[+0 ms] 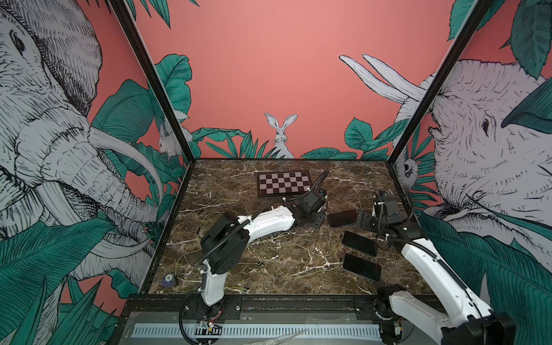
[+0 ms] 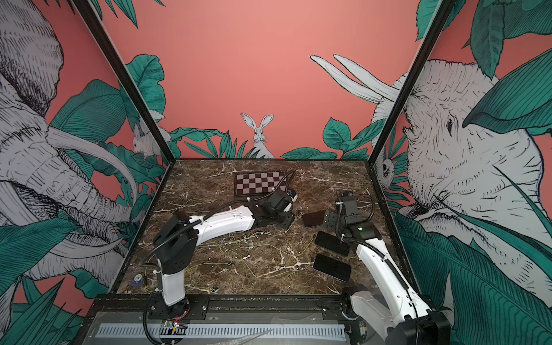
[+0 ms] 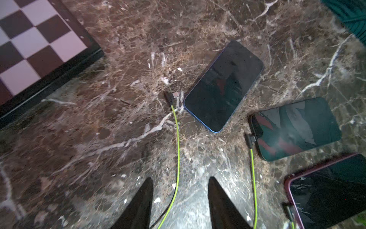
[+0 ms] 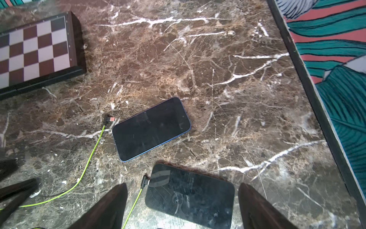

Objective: Plug wired earphones into phones
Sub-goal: Pick up the wired earphone from the center of the board.

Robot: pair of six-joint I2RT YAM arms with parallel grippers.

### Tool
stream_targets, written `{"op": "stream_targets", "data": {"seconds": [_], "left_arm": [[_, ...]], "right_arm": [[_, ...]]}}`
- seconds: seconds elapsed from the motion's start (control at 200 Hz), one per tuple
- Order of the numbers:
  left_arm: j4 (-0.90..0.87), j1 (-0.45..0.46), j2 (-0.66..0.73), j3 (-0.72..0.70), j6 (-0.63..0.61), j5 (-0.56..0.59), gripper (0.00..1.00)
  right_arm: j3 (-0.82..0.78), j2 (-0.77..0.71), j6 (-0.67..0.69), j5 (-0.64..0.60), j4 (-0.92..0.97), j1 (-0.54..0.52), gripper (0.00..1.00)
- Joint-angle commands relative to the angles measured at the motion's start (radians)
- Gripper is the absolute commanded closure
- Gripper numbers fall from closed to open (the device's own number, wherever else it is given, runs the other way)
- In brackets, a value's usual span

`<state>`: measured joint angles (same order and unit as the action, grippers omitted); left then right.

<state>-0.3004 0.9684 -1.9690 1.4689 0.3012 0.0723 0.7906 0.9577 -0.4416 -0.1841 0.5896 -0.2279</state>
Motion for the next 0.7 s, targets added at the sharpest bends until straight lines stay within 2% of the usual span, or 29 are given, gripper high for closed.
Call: {"op": "stream_targets", "data": {"seconds": [0.0,0.14,0.495,0.695], "left_arm": [[-0.079,0.002,-0.070,0.101,-0.020,0.025,0.53],[-0.124,0.004,-0.164,0.198,-0.027,0.068,0.54],[-0.156,0.018,-0.279,0.302,-0.027,0.082,0.58],[-0.185,0.026,-0.330,0.340,-0.048,0.074,0.70]], "right_arm": [[-0.030,-0.047,-0.048,-0.032,0.019,0.004,0.11],[-0.052,-0.085,-0.054,-0.033,0.036,0.002,0.12],[-0.100,-0.093,-0.056,-0.016,0.020,0.003,0.13],[-0.102,-0.106,-0.056,-0.032,0.027,0.003,0.13]]}}
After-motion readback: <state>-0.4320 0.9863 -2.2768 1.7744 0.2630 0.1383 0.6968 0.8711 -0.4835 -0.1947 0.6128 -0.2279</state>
